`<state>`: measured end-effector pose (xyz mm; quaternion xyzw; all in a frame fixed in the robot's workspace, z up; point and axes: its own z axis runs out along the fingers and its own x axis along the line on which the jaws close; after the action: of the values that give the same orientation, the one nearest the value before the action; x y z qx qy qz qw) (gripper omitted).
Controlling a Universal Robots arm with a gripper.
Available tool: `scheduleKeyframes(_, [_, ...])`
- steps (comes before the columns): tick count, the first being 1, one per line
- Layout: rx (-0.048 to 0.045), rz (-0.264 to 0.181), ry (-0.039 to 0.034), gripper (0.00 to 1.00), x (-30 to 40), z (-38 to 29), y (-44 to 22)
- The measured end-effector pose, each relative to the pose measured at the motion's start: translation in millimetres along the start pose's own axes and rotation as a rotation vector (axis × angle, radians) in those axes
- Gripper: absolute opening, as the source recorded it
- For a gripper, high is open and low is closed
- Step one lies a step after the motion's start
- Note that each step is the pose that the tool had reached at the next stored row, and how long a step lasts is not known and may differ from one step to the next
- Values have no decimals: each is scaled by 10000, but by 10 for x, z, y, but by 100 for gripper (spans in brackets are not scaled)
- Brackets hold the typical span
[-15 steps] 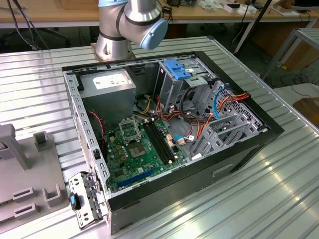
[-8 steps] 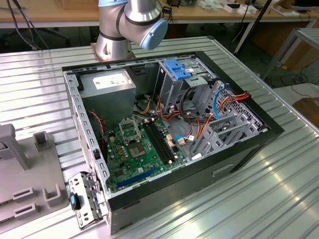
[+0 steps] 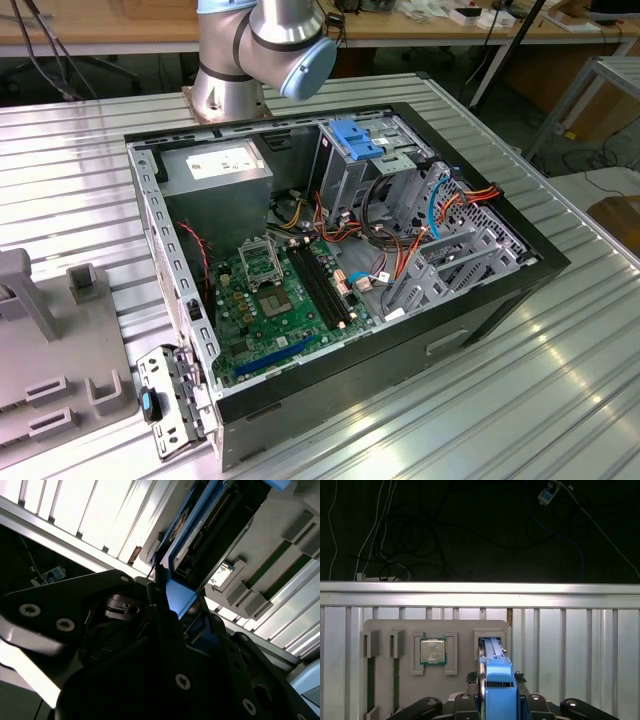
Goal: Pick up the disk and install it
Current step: 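Pick up the disk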
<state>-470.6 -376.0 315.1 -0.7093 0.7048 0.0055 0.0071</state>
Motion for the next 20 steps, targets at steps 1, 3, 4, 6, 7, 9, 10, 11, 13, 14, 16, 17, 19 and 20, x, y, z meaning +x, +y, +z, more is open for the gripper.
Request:
scheduleKeyframes(1, [-1, 0, 15, 37, 0, -23, 0])
scheduleKeyframes(3, [0, 0, 27, 37, -1, -42, 0])
scheduleKeyframes(4, [0, 0, 43, 37, -1, -72, 0])
scheduleKeyframes(6, [0, 0, 51, 37, -2, -126, 0])
scheduleKeyframes(7, [0, 0, 51, 37, -3, -145, 0])
scheduleKeyframes(9, [0, 0, 52, 37, -3, -187, 0])
scheduleKeyframes(10, [0, 0, 51, 37, -4, -205, 0])
scheduleKeyframes(11, [0, 0, 52, 37, -4, -221, 0])
scheduleKeyframes(13, [0, 0, 51, 37, -5, -261, 0])
scheduleKeyframes(14, [1, 0, 51, 37, -5, -283, 0])
scheduleKeyframes(16, [0, 0, 52, 37, -6, -330, -1])
scheduleKeyframes(17, [0, -1, 53, 37, -6, -358, -1])
scheduleKeyframes(19, [0, 0, 54, 37, -7, -385, -1])
scheduleKeyframes(20, [-1, -1, 55, 37, -7, -412, -1])
